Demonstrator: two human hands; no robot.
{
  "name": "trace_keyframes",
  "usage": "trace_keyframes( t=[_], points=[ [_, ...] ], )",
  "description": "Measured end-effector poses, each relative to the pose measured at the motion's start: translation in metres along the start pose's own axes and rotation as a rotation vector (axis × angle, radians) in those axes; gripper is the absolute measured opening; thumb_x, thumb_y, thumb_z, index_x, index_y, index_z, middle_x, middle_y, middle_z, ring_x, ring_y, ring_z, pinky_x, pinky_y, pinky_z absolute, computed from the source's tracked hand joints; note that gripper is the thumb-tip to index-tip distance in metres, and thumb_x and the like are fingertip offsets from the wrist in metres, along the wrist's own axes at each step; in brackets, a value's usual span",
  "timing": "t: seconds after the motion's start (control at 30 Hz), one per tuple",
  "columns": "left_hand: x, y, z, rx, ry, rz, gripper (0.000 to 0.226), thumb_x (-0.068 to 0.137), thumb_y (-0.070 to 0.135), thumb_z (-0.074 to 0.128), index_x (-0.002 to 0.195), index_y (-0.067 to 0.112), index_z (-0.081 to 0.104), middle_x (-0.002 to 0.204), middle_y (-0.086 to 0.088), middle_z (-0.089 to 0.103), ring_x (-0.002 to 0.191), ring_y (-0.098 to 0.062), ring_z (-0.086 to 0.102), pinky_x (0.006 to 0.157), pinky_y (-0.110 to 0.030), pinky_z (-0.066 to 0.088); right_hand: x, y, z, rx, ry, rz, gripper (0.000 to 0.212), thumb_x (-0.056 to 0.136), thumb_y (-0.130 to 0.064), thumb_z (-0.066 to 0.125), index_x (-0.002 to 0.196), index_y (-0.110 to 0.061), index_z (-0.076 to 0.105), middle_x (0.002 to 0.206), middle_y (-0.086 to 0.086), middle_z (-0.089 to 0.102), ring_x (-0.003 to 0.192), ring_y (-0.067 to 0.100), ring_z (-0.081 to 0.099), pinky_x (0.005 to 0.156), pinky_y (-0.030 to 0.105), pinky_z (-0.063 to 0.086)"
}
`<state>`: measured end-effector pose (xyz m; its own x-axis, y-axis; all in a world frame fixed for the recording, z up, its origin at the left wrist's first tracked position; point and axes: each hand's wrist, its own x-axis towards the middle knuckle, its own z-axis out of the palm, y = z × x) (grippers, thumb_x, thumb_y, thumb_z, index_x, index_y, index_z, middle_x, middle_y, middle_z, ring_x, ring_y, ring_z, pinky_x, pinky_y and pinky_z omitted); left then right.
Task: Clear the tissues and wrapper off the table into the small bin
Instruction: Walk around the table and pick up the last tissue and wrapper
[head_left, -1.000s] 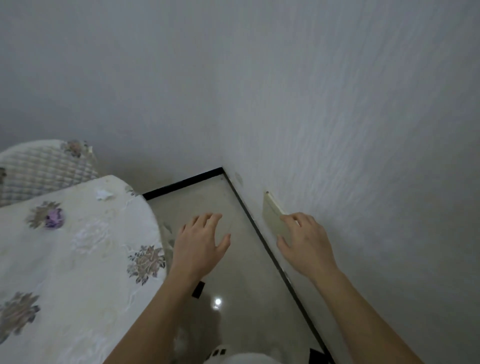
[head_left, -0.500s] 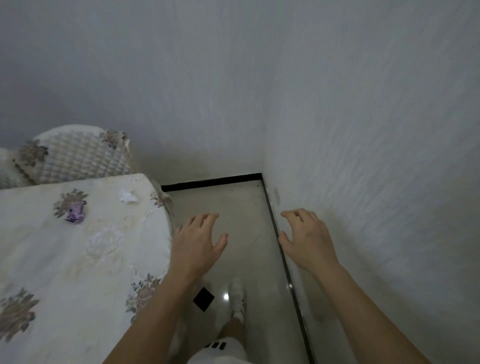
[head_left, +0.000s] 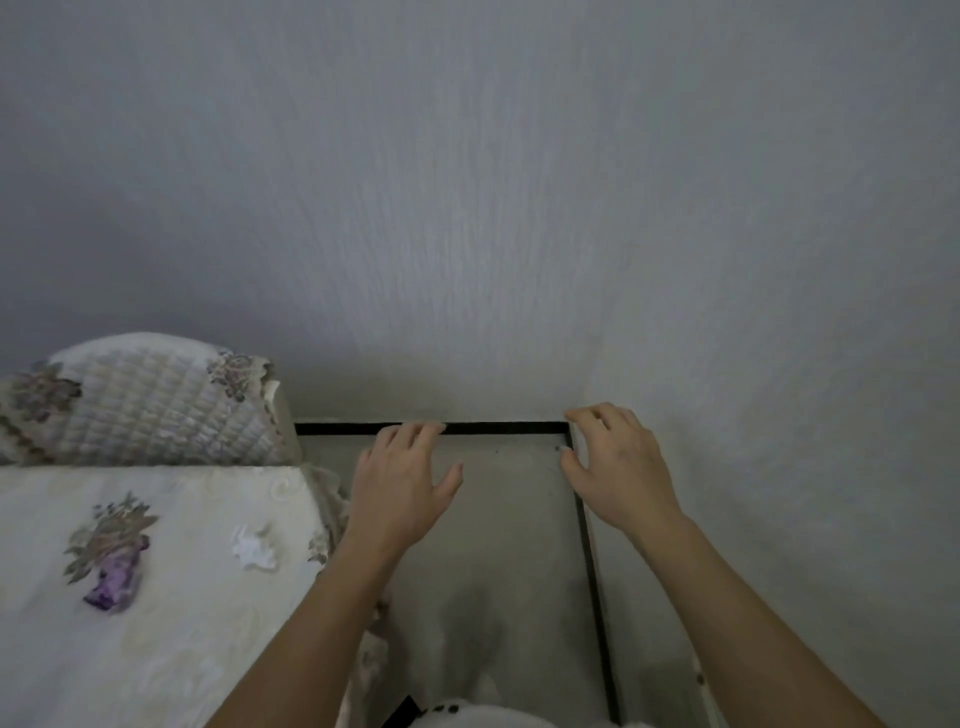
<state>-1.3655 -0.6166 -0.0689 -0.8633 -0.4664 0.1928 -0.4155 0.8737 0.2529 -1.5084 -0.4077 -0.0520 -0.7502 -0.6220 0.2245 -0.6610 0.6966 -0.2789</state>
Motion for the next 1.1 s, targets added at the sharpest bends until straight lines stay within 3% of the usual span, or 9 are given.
trace_keyframes(
  t=[0.13, 0.33, 0.53, 0.67, 0.9, 1.1],
  points=[
    [0.045, -0.025, 0.003, -0.005, 0.022, -0.055, 0.047, 0.085, 0.048, 0.062, 0.123, 0.02, 0.06, 0.117, -0.002, 0.064, 0.109, -0.025, 0.056, 0.082, -0.039, 0.049, 0.06, -0.009, 0.022, 0.009, -0.034, -0.064, 0.039, 0.083, -0.032, 0.056, 0.116, -0.015, 0.065, 0.107, 0.006, 0.065, 0.1, 0.028, 0.059, 0.077, 0.042, 0.052],
    [0.095, -0.081, 0.008, 0.013, 0.041, -0.196, 0.051, 0.087, 0.054, 0.048, 0.125, 0.022, 0.057, 0.122, 0.0, 0.062, 0.113, -0.023, 0.054, 0.085, -0.04, 0.05, 0.157, -0.04, 0.069, 0.059, -0.083, -0.208, 0.036, 0.081, -0.026, 0.069, 0.115, -0.014, 0.065, 0.103, 0.007, 0.065, 0.096, 0.028, 0.059, 0.076, 0.04, 0.053],
    [0.141, -0.133, 0.001, 0.039, 0.14, -0.401, 0.053, 0.087, 0.054, 0.045, 0.126, 0.021, 0.059, 0.122, 0.001, 0.063, 0.111, -0.023, 0.055, 0.089, -0.039, 0.049, 0.263, -0.084, 0.119, 0.169, -0.146, -0.408, 0.037, 0.082, -0.027, 0.064, 0.115, -0.012, 0.066, 0.103, 0.009, 0.065, 0.096, 0.03, 0.06, 0.076, 0.04, 0.053],
    [0.173, -0.161, -0.003, 0.022, 0.178, -0.589, 0.055, 0.088, 0.057, 0.04, 0.128, 0.023, 0.057, 0.124, 0.002, 0.062, 0.114, -0.021, 0.054, 0.094, -0.037, 0.046, 0.338, -0.119, 0.146, 0.234, -0.202, -0.554, 0.037, 0.082, -0.023, 0.07, 0.117, -0.011, 0.066, 0.106, 0.009, 0.064, 0.098, 0.029, 0.059, 0.078, 0.04, 0.051],
    [0.191, -0.193, -0.011, 0.028, 0.266, -0.983, 0.047, 0.09, 0.05, 0.05, 0.131, 0.027, 0.056, 0.131, 0.005, 0.058, 0.12, -0.02, 0.051, 0.097, -0.037, 0.046, 0.446, -0.189, 0.183, 0.367, -0.342, -0.815, 0.04, 0.084, -0.027, 0.061, 0.119, -0.008, 0.065, 0.108, 0.011, 0.063, 0.1, 0.033, 0.059, 0.08, 0.046, 0.053],
    [0.136, -0.193, -0.024, 0.118, 0.31, -1.292, 0.046, 0.09, 0.049, 0.052, 0.129, 0.024, 0.057, 0.129, 0.003, 0.061, 0.117, -0.022, 0.054, 0.092, -0.037, 0.047, 0.45, -0.285, 0.203, 0.493, -0.436, -1.076, 0.038, 0.084, -0.026, 0.063, 0.117, -0.008, 0.065, 0.106, 0.012, 0.064, 0.097, 0.033, 0.058, 0.082, 0.044, 0.052]
  ],
)
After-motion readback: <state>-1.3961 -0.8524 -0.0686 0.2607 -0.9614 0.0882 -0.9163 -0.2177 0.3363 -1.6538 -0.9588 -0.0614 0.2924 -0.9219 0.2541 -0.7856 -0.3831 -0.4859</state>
